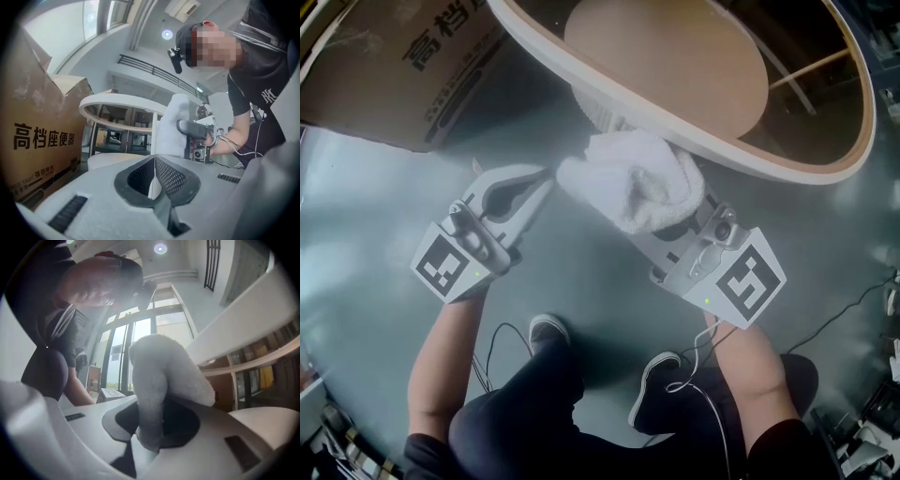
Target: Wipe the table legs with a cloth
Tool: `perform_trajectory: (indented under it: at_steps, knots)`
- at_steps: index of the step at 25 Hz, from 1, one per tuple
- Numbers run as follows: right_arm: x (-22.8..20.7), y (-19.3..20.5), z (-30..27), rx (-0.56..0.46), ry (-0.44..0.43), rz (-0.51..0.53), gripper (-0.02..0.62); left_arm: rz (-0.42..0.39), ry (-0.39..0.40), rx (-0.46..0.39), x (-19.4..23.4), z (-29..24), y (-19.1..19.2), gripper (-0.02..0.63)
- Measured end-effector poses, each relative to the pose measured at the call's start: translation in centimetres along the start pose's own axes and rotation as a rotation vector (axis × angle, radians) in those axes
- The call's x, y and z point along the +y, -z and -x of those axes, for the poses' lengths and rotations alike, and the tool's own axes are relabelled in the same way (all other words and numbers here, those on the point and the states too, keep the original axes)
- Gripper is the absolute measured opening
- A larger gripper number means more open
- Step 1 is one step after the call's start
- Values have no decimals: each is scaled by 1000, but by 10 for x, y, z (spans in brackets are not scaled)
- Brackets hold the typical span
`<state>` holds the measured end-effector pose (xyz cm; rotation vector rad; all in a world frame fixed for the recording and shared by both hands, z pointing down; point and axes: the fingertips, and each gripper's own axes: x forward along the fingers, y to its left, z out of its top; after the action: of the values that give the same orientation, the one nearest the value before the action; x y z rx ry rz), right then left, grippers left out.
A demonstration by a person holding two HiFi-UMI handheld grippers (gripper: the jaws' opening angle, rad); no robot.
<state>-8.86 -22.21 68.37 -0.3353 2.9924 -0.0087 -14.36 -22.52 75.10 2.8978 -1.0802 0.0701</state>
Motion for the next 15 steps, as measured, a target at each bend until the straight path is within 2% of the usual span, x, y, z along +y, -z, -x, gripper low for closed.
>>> perform_trajectory:
  at_steps: [3,6,10,15]
  knots:
    - [-12,-5,-16,45,27,-71,80,32,-1,-2,2,11,-10,5]
    - [-23,4,-26,40,44,-123,80,53,23,22,1,17,-5,5]
    - [-34,88,-11,120,71,-201,78,77,23,51,0,9,25,5]
    - [-29,183,-6,236,103,-277,78,68,62,90,-4,13,31,5]
